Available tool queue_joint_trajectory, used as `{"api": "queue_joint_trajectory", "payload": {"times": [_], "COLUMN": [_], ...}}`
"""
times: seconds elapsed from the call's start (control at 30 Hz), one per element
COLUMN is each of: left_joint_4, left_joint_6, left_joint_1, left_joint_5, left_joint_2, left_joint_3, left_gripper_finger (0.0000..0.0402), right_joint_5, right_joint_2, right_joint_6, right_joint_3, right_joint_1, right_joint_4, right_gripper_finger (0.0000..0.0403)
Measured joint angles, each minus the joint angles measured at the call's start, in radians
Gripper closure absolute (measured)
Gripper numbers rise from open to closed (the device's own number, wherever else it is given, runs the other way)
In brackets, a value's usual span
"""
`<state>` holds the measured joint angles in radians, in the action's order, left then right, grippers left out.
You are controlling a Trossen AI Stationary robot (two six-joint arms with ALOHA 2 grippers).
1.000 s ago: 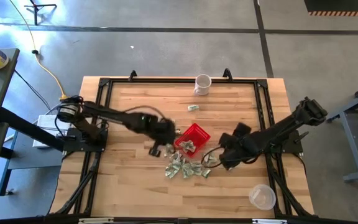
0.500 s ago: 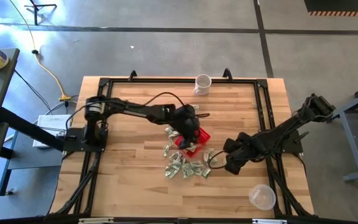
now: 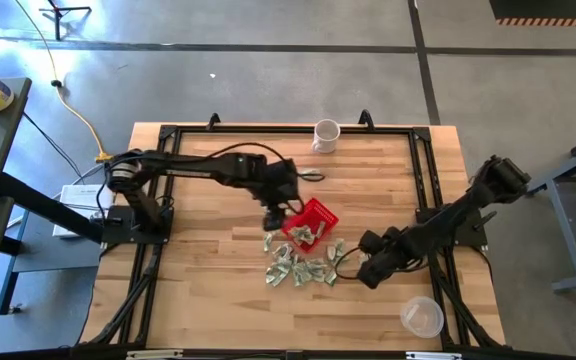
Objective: Pick and place items into bin
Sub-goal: Put the white stevia packet into the red bin
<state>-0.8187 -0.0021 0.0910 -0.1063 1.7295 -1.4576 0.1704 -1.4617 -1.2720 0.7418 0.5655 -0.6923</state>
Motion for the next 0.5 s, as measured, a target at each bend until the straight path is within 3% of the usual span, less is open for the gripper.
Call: {"api": "queue_joint_trajectory", "payload": {"times": [0.13,0.3,0.4,0.5], "left_joint_4": [-0.033,-0.022,-0.019,-0.022], "left_joint_6": [-0.015,-0.054,-0.075,-0.107], "left_joint_1": [0.001,0.0,0.0,0.0], "left_joint_5": [0.018,0.019,0.019,0.019], "left_joint_2": [-0.052,-0.117,-0.163,-0.221], "left_joint_3": [0.101,0.24,0.317,0.408], "left_gripper_finger": [0.0168,0.0207,0.0228,0.0244], "right_joint_5": [0.023,-0.021,-0.057,-0.099], "right_joint_2": [-0.062,-0.158,-0.182,-0.149], "right_joint_6": [-0.066,-0.082,-0.115,-0.085], "right_joint_3": [0.0,0.005,0.012,0.03], "right_joint_1": [-0.017,-0.038,-0.039,-0.041], "right_joint_4": [0.024,0.089,0.057,0.05], "right_gripper_finger": [0.0098,0.0131,0.0192,0.0297]}}
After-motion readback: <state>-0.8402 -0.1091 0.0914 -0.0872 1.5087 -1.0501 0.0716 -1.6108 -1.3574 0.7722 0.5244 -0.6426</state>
